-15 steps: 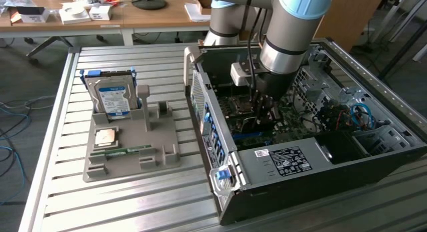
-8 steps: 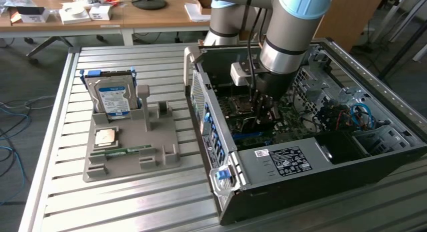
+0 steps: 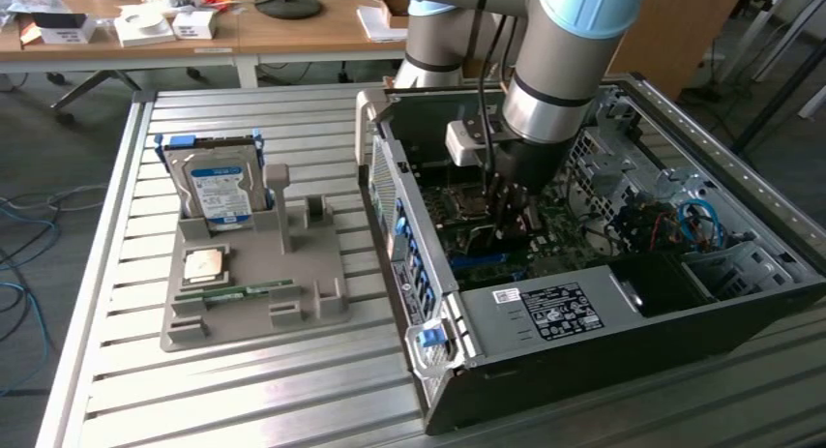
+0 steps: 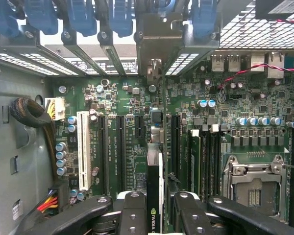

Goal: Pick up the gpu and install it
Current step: 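Insert the gpu into the slot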

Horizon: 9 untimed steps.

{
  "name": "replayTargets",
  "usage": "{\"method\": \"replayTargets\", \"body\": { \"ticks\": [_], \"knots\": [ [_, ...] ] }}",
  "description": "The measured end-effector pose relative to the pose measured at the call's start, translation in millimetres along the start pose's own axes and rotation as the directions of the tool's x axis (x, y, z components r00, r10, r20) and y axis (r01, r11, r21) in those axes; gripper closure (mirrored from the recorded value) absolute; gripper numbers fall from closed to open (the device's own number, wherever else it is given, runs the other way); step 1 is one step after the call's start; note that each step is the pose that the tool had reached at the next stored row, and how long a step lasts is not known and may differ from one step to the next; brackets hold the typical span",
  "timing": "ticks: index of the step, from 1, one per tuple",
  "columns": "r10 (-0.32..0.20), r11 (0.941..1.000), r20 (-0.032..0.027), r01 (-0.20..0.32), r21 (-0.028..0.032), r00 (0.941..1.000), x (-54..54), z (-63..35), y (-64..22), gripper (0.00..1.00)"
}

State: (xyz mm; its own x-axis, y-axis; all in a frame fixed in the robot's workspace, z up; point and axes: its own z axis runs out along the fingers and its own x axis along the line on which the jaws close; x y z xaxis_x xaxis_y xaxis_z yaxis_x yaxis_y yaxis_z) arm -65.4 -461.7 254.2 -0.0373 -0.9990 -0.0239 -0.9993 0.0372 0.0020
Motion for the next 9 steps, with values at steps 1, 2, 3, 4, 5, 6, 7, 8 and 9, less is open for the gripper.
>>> {"method": "replayTargets", "body": {
  "ticks": [1,2,3,4,5,6,7,8,9],
  "knots": [
    [0.000,1.0000,0.0000,0.000,0.0000,1.0000,0.3,0.0,-0.1,0.74],
    [0.000,1.0000,-0.0001,0.000,0.0000,1.0000,0.5,0.0,-0.2,0.74],
    [0.001,1.0000,-0.0005,-0.001,0.0000,1.0000,0.7,0.0,-0.3,0.74],
    [0.001,1.0000,-0.0007,-0.001,0.0001,1.0000,0.9,0.0,-0.4,0.74],
    [0.002,1.0000,-0.0008,-0.002,0.0001,1.0000,1.0,0.0,-0.5,0.74],
    [0.002,1.0000,-0.0008,-0.002,0.0001,1.0000,1.0,0.0,-0.8,0.74],
    [0.002,1.0000,-0.0009,-0.002,0.0001,1.0000,1.0,0.0,-1.1,0.74],
    [0.002,1.0000,-0.0007,-0.002,0.0000,1.0000,1.0,0.0,-1.4,0.74],
    [0.002,1.0000,-0.0008,-0.002,0.0001,1.0000,1.0,0.0,-1.4,0.74]
  ]
}}
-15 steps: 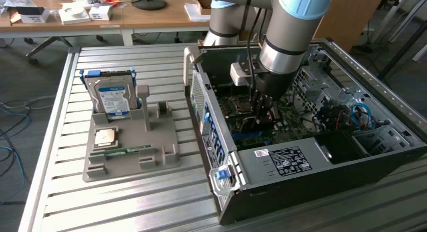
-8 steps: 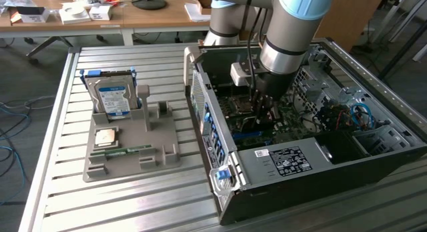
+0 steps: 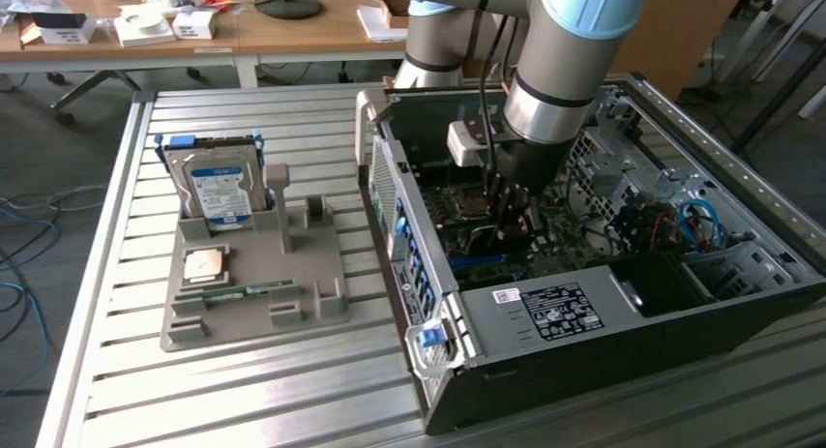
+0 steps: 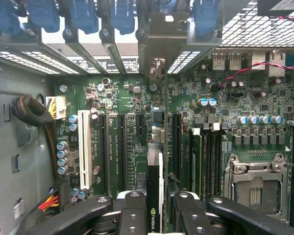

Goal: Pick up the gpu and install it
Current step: 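Insert the gpu into the slot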

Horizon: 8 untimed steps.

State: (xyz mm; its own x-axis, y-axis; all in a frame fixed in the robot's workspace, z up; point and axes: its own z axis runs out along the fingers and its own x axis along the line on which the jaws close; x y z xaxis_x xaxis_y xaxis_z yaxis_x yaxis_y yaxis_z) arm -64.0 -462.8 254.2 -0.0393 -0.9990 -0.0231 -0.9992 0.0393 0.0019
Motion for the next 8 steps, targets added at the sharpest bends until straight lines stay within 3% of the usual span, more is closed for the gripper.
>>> {"method": "replayTargets", "body": {
  "ticks": [8],
  "knots": [
    [0.000,1.0000,-0.0001,0.000,0.0000,1.0000,0.0,0.0,0.0,0.74]
  ]
}}
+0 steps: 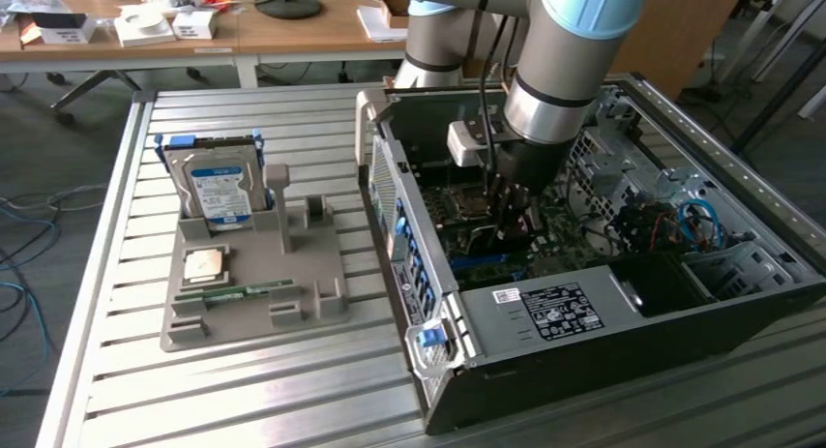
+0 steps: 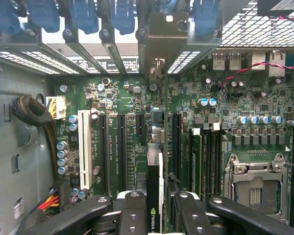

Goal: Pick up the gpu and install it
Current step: 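Insert the gpu into the slot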

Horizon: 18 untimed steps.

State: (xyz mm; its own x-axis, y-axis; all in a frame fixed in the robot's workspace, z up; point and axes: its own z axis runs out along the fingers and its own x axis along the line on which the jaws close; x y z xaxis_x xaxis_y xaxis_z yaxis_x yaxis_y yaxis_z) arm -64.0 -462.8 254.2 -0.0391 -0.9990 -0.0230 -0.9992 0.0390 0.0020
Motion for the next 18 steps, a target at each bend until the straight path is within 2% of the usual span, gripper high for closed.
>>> {"method": "replayTargets", "body": {
  "ticks": [18],
  "knots": [
    [-0.013,0.9999,0.0005,0.013,0.0001,0.9999,0.0,0.4,1.2,0.74]
  ]
}}
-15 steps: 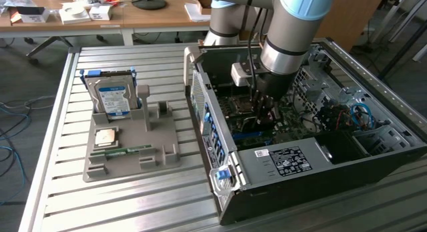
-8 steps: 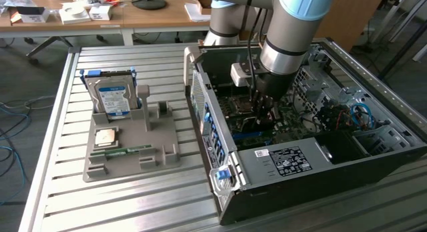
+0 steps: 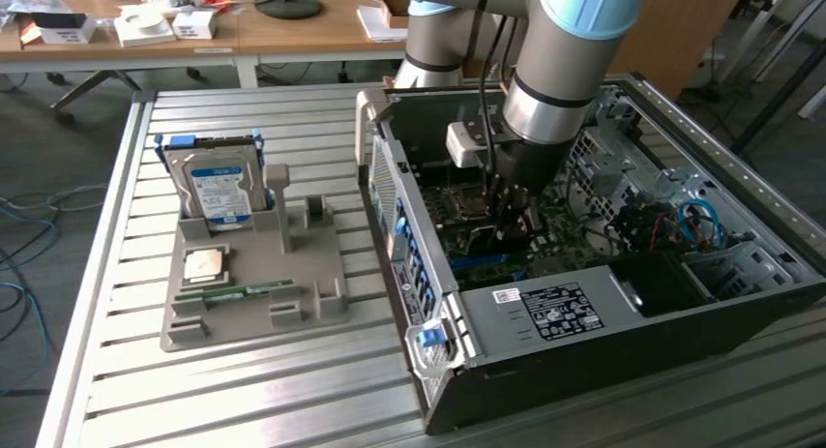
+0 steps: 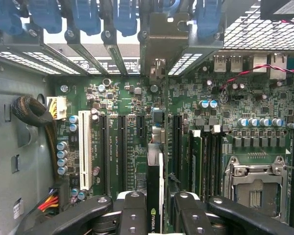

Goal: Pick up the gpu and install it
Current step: 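Insert the gpu into the slot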

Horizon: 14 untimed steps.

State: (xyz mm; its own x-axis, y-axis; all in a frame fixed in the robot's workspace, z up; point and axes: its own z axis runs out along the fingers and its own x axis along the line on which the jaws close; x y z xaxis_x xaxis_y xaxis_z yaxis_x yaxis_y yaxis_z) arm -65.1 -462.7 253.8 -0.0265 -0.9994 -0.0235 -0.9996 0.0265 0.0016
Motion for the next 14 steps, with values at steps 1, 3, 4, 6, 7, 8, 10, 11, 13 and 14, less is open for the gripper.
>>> {"method": "replayTargets", "body": {
  "ticks": [1,3,4,6,7,8,10,11,13,14],
  "knots": [
    [-0.002,1.0000,0.0000,0.002,-0.0001,1.0000,0.0,0.0,0.0,0.74],
    [-0.003,1.0000,0.0004,0.003,0.0001,1.0000,0.0,0.8,0.0,0.74],
    [-0.003,1.0000,0.0002,0.003,0.0000,1.0000,0.0,1.1,0.0,0.74],
    [-0.004,1.0000,0.0000,0.004,-0.0001,1.0000,0.1,1.4,0.0,0.74],
    [-0.004,1.0000,0.0001,0.004,-0.0001,1.0000,0.1,1.7,0.0,0.74],
    [-0.004,1.0000,0.0004,0.004,0.0000,1.0000,0.0,2.2,0.0,0.74],
    [-0.005,1.0000,0.0000,0.005,-0.0001,1.0000,0.1,2.4,0.0,0.74],
    [-0.005,1.0000,-0.0001,0.005,-0.0002,1.0000,0.1,2.4,0.0,0.74],
    [-0.005,1.0000,0.0002,0.005,-0.0001,1.0000,0.0,2.7,0.0,0.74],
    [-0.005,1.0000,0.0002,0.005,-0.0001,1.0000,0.0,2.9,0.0,0.74]
  ]
}}
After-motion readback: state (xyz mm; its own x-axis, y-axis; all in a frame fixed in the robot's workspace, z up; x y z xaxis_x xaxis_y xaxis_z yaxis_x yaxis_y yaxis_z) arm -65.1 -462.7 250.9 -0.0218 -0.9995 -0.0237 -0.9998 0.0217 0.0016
